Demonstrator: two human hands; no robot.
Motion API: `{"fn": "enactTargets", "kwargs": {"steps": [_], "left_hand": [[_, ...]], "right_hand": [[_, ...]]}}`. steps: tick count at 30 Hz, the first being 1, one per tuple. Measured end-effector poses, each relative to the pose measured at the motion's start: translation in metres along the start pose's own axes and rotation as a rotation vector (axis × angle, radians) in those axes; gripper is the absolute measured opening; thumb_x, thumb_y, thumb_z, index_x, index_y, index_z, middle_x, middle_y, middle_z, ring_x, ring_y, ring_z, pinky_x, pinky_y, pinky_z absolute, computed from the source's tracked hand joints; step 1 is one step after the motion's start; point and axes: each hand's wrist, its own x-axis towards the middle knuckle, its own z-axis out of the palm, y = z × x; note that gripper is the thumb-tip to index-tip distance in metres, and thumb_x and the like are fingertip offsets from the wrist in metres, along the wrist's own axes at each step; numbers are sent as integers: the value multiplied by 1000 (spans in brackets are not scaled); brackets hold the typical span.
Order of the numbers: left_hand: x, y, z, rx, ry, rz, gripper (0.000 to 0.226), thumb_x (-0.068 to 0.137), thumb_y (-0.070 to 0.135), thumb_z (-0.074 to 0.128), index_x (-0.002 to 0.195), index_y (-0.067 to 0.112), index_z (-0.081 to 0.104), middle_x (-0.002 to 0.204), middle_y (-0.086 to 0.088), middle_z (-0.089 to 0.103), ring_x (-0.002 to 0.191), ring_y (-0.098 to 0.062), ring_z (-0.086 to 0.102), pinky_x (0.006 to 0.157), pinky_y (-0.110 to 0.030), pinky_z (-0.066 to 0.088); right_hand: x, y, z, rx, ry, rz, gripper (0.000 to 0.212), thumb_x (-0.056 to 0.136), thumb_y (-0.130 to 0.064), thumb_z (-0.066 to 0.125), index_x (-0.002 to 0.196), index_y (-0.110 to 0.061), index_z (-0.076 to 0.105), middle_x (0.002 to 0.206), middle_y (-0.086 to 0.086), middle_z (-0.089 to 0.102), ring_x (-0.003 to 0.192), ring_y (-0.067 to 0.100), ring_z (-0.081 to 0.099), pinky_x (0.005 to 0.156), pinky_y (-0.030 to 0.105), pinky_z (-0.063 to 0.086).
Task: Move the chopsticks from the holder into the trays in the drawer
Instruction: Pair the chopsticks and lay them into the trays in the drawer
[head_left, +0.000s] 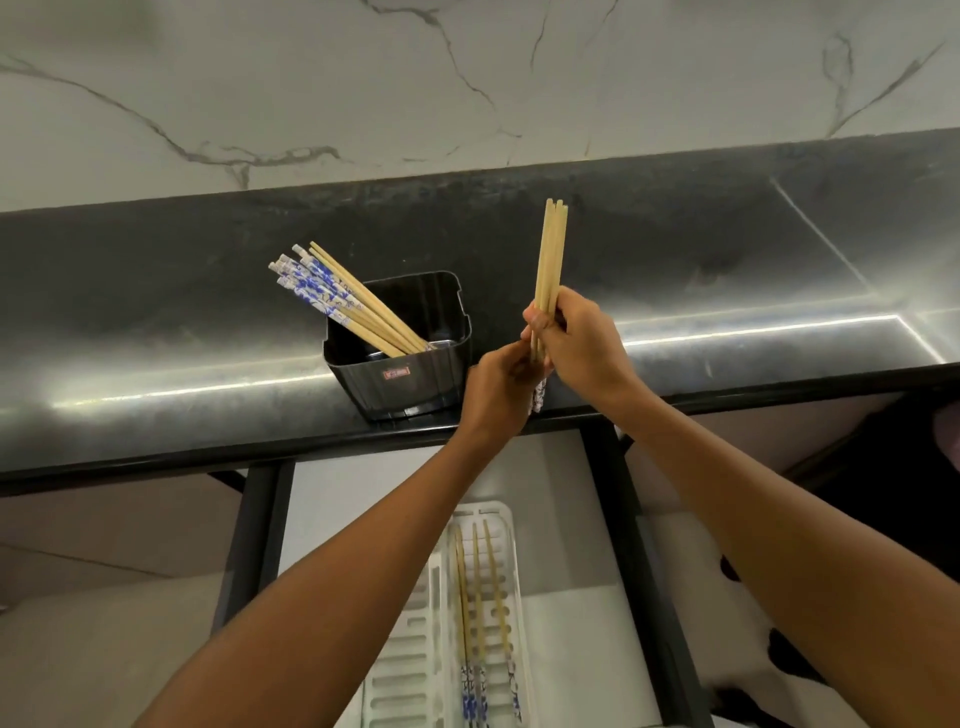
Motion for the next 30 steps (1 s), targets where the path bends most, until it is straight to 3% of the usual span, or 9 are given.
{"fn": "enactTargets", "kwargs": {"steps": [3,5,10,16,20,24,27,30], "left_hand": [[-39,-3,-5,101,-16,-12,19,93,16,57,107,12,69,91,-4,73,79,-8,68,73,-18,56],[-69,-11,-10,129,-83,-128,13,92,24,59,98,22,71,86,1,73,73,-10,69,68,-26,59],[-145,-49,-27,-72,-324,-580,19,92,17,56,82,25,69,76,1,70,72,-17,69,67,-32,61],[-201,-99,-17,-101,-336,-923,13,89,18,62,80,20,70,80,-5,70,68,-17,68,61,-28,59],[-210,-116,-6,-24,-363,-995,15,88,18,61,75,20,66,69,-3,63,58,-16,60,55,-26,57],[-210,-121,3,86,-381,-1024,11,89,18,59,80,14,65,73,-8,64,70,-28,68,50,-28,56],[-210,-124,10,188,-357,-976,19,89,17,56,98,4,66,96,-20,70,91,-35,69,76,-41,59],[-214,-124,16,261,-325,-954,23,91,14,50,104,2,64,104,-19,70,95,-34,68,78,-38,56]], "right_hand": [[-25,-9,1,64,-63,70,7,96,-23,53,98,-17,56,78,-2,68,67,4,68,58,14,54],[-50,-8,10,111,-163,175,4,96,-23,53,93,-23,55,76,-2,68,63,-1,67,53,11,50],[-120,22,69,49,-337,468,13,94,-24,54,82,-20,55,76,1,60,70,12,62,62,23,52],[-167,63,133,-98,-483,713,14,94,-19,52,100,-10,62,87,7,64,71,21,63,65,30,56],[-175,76,147,-168,-532,778,19,91,-18,56,107,-7,61,99,15,68,84,30,68,71,36,59],[-178,82,155,-200,-560,838,24,90,-19,59,108,-4,61,100,19,69,87,33,69,73,38,59],[-178,84,161,-232,-564,831,20,89,-15,59,103,-1,64,93,18,69,83,32,69,77,39,59],[-182,85,167,-269,-582,854,19,88,-11,60,103,0,63,94,17,69,83,29,69,75,36,59]]}}
